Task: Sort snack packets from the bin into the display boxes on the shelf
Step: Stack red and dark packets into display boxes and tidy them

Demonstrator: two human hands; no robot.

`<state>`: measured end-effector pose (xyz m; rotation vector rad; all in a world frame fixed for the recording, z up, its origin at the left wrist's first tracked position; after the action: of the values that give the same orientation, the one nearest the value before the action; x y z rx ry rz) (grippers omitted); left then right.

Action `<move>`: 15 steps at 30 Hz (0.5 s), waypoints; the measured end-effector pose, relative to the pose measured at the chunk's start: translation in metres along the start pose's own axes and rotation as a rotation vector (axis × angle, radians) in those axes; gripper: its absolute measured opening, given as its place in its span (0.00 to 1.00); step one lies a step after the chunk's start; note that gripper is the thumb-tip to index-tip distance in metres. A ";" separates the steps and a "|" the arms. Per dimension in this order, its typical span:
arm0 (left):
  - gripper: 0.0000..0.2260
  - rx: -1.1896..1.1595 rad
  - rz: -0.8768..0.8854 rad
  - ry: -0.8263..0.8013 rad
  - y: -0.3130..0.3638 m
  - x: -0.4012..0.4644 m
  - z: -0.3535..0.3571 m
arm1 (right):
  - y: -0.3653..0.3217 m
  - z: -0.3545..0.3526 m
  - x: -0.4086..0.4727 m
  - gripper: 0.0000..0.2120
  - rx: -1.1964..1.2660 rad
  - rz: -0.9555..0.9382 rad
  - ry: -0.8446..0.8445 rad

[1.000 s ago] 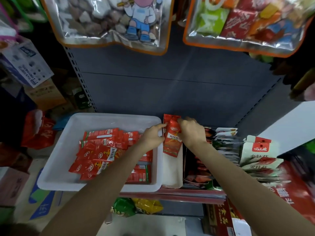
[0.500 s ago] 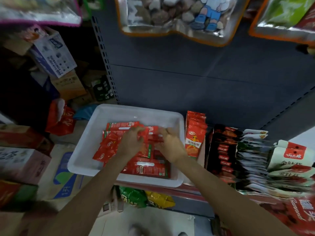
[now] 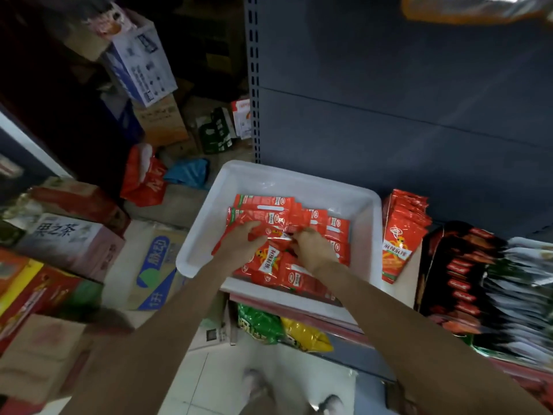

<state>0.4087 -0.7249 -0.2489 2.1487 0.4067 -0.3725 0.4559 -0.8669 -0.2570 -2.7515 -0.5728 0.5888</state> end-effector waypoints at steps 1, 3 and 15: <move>0.22 -0.032 0.006 0.042 0.002 -0.001 -0.003 | -0.003 -0.005 -0.002 0.14 0.000 -0.017 0.015; 0.20 -0.083 0.055 0.145 0.014 -0.004 -0.011 | -0.009 -0.018 -0.011 0.15 -0.026 -0.073 0.072; 0.23 -0.585 0.441 -0.039 0.168 -0.007 0.043 | 0.096 -0.137 -0.083 0.26 0.516 0.005 0.387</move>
<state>0.4673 -0.8538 -0.1491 1.5921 0.0015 -0.0313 0.4771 -1.0113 -0.1410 -2.2846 -0.2722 0.1586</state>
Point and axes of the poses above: each hand's wrist, its own x-axis towards the middle knuckle, its own z-axis out of the palm, y = z × x, the point moved 8 cm from there along x, towards the middle knuckle, and after that the axes turned 2 degrees about -y, right-handed, at the moved point
